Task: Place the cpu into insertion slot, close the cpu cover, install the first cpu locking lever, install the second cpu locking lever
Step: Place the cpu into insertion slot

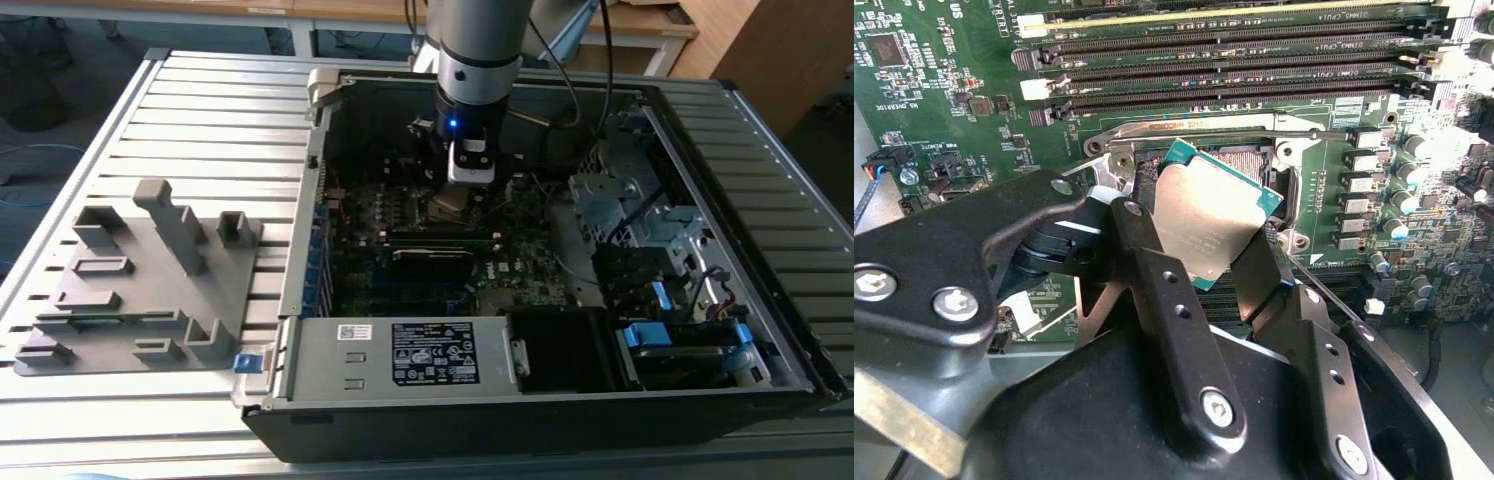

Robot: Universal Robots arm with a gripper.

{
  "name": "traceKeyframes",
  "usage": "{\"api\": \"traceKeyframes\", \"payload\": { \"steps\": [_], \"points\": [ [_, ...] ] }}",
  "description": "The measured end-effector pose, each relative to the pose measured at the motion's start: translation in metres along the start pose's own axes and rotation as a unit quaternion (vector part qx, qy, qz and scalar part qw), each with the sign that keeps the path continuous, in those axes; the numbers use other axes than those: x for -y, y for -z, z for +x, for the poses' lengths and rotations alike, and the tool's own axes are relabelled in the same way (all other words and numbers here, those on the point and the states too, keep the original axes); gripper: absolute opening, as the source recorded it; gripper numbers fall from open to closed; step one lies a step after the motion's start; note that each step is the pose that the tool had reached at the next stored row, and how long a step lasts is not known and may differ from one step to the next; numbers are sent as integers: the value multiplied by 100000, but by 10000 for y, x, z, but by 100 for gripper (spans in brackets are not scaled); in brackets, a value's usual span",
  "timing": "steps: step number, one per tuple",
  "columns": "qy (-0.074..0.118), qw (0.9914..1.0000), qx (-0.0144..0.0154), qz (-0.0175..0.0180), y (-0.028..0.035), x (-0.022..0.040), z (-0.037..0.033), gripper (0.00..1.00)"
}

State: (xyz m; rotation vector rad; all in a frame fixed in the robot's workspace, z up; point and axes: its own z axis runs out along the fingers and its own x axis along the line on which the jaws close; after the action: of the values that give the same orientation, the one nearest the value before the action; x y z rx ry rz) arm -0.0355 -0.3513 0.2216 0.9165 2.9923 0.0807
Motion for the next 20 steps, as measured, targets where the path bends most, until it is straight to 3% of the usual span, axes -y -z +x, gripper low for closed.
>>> {"api": "traceKeyframes", "payload": {
  "steps": [10,20],
  "points": [
    [-1327,99991,67,-8,-2,0,0,54],
    [-1483,99989,77,-7,-2,0,0,54]
  ]
}}
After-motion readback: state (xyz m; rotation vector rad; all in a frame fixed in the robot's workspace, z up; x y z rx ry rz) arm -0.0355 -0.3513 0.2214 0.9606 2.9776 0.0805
